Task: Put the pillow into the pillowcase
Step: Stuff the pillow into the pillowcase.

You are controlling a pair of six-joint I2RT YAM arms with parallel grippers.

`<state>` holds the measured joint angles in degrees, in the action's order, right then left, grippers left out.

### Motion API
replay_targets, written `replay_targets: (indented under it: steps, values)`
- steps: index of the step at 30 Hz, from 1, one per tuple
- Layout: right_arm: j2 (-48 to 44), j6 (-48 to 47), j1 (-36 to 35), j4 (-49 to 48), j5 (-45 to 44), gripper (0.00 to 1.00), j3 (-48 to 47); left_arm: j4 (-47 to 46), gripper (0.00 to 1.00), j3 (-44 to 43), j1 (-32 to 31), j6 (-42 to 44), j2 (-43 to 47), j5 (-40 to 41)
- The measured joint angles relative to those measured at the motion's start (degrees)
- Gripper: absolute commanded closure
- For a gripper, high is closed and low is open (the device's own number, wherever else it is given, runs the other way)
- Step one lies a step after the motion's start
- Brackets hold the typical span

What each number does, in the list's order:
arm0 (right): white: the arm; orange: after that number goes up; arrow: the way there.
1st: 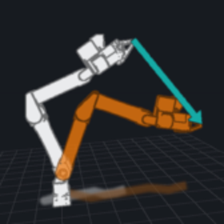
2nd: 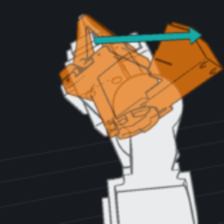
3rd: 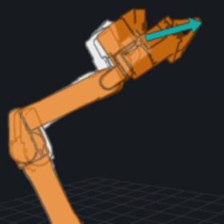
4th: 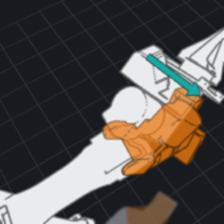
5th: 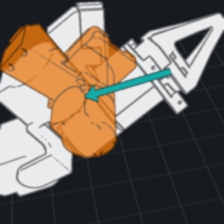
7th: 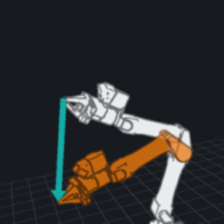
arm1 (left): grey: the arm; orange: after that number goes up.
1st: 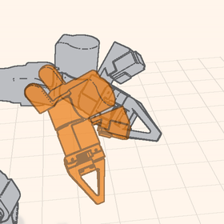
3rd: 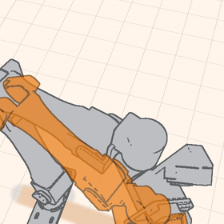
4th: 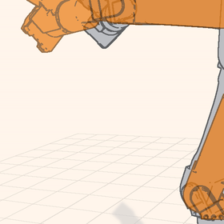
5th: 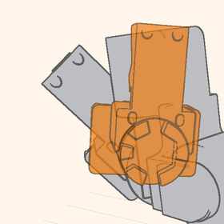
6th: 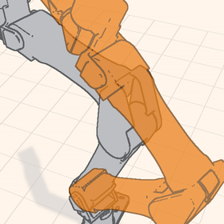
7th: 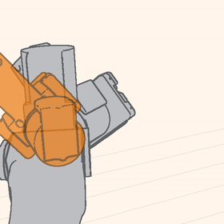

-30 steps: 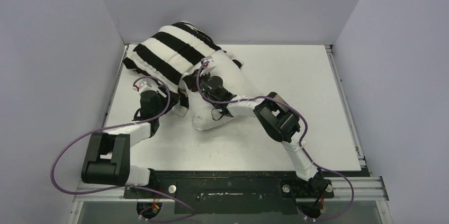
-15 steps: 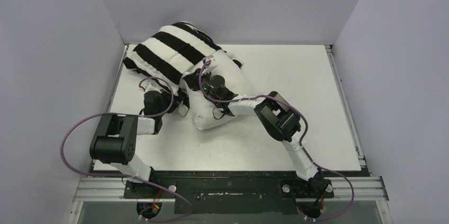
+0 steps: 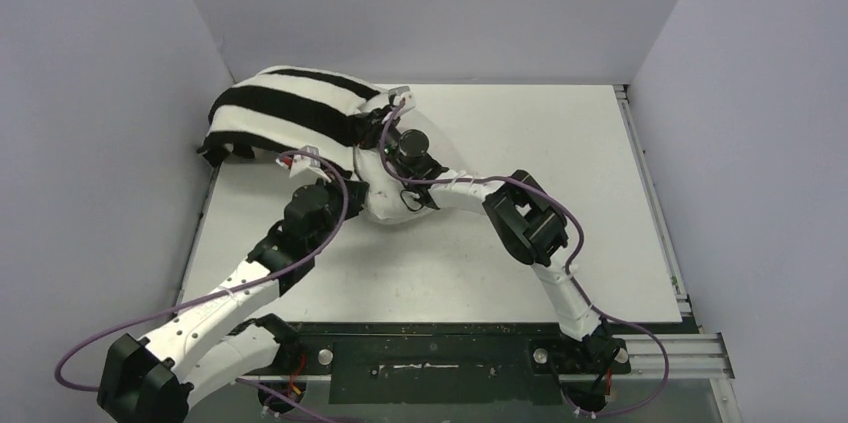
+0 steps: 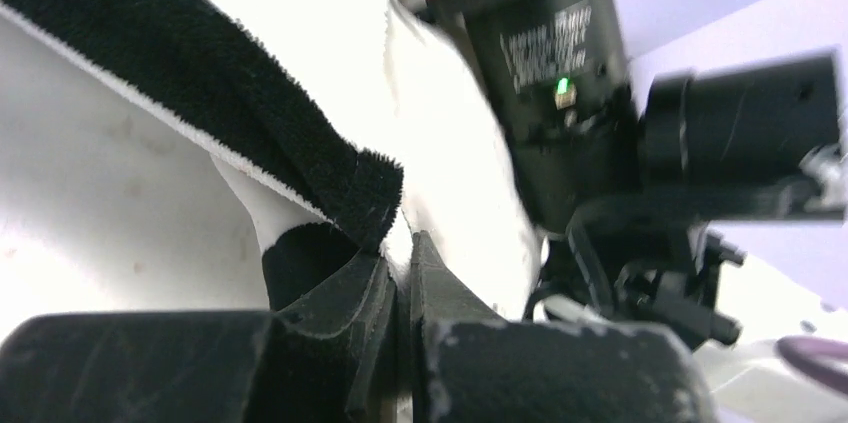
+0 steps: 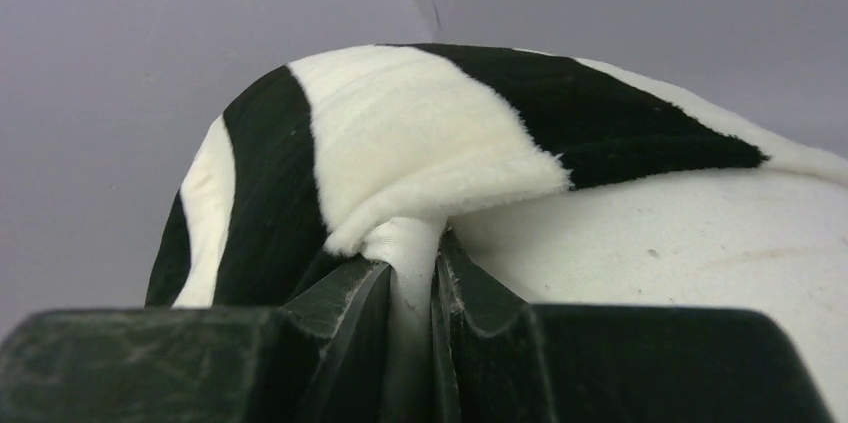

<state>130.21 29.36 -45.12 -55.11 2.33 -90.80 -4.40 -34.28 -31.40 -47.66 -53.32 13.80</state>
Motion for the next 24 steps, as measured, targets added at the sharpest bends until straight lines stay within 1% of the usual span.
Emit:
replay_targets:
  steps: [1, 2, 5, 8, 9, 10, 12, 14, 15, 16, 19, 20, 21, 24]
  values:
    - [0.2, 0.0, -0.4, 0.5, -0.1, 1.00, -0.2, 0.5, 1.00, 1.4, -2.6, -0.3, 0.9, 3.7]
    - [0.5, -0.1, -0.8, 0.7, -0.1, 1.00, -0.2, 0.9, 1.00, 2.0, -4.7, -0.5, 1.2, 5.1]
    - [2.0, -0.4, -2.6, 1.3, 0.2, 1.00, -0.3, 0.0, 1.00, 8.1, -10.2, -3.2, 2.3, 11.6]
    - [3.8, -1.9, -4.8, 1.5, 1.6, 1.00, 0.4, -0.1, 1.00, 13.8, -12.5, -6.0, 2.4, 14.4]
    - [3.9, -2.3, -5.4, 1.2, 2.1, 1.00, 1.5, 0.6, 0.98, 14.6, -12.8, -6.5, 2.6, 14.6]
    - [3.8, -3.0, -6.1, 0.1, 2.5, 0.92, 3.1, 1.9, 0.92, 15.2, -13.2, -7.0, 2.9, 14.8]
    - [2.2, -3.9, -7.1, -2.8, 3.3, 0.70, 8.2, 5.1, 0.85, 15.1, -14.1, -7.4, 3.9, 15.0]
    - [-0.4, -4.2, -7.3, -3.5, 4.2, 0.48, 12.3, 8.2, 0.75, 13.9, -14.8, -7.2, 5.0, 14.7]
    - [-3.2, -4.4, -7.0, -3.2, 5.2, 0.38, 15.8, 9.9, 0.69, 12.6, -15.3, -6.8, 5.4, 14.3]
    - [-5.9, -4.3, -6.6, -2.3, 6.4, 0.32, 18.5, 11.4, 0.62, 10.8, -15.8, -6.2, 5.9, 13.5]
    - [-14.5, -3.4, -4.5, 1.5, 9.9, 0.14, 24.1, 15.6, 0.55, 3.5, -16.9, -4.2, 6.8, 12.8]
    - [-17.7, -2.9, -3.2, 2.8, 11.8, 0.10, 25.7, 17.1, 0.54, 0.3, -16.9, -3.5, 6.8, 12.9]
    - [-20.8, -2.4, -1.4, 4.3, 13.6, 0.07, 27.2, 18.3, 0.53, -3.3, -16.9, -2.3, 6.8, 13.1]
    - [-27.6, -1.7, 4.9, 10.1, 19.3, 0.04, 28.5, 19.8, 0.50, -11.1, -16.7, 1.9, 6.2, 14.8]
